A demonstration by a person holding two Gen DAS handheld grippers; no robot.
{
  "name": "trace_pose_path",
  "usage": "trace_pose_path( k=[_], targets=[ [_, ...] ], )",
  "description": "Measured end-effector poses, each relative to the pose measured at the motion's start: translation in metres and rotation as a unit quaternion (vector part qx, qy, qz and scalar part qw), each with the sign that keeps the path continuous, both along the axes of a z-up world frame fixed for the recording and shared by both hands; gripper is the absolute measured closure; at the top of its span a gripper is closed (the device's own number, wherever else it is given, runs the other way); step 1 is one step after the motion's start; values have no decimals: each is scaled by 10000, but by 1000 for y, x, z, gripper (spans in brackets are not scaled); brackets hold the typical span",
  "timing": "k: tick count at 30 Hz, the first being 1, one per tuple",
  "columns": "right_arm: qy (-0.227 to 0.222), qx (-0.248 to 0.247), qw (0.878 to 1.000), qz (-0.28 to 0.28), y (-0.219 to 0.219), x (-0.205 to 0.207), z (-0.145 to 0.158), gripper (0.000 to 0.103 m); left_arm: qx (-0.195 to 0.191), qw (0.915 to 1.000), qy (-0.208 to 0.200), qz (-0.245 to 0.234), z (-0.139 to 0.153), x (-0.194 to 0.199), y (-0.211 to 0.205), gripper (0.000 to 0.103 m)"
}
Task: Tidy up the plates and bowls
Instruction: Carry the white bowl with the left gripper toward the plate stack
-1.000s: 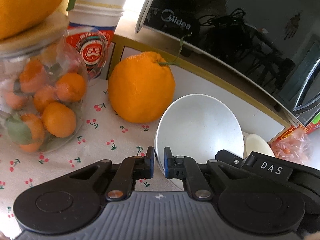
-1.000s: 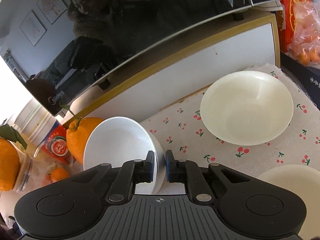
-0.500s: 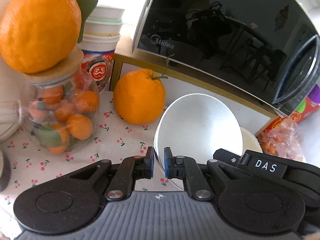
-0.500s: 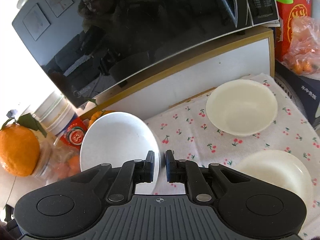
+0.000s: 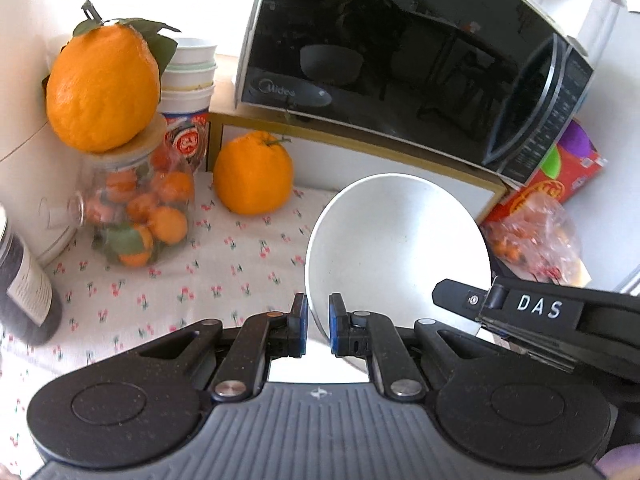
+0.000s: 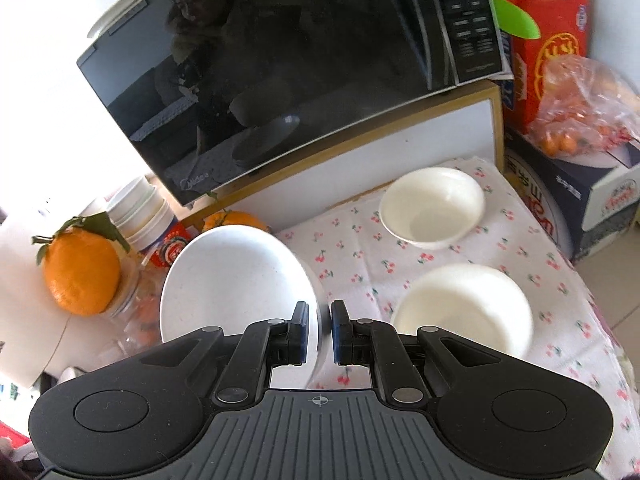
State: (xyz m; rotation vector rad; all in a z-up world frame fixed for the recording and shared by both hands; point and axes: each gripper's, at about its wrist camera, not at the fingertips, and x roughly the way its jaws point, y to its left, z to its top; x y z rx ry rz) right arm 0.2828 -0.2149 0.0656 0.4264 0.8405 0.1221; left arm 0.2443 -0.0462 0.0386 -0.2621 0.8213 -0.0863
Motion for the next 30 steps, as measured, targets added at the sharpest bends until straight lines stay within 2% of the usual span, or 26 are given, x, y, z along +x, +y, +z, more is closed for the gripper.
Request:
trace_pose_path(
  k=[13, 26, 30],
  targets=[
    [265, 52, 9995, -133, -27, -69, 11, 92, -31, 9986, 237, -467, -1, -63, -18, 92],
    [769, 406, 9948, -527, -64, -116, -16, 91, -132, 9941, 466, -975, -19, -95, -35, 92],
    [929, 283, 9936, -569, -75, -121, -21, 91, -101, 9910, 510, -1231, -21, -102, -47, 91]
  ],
)
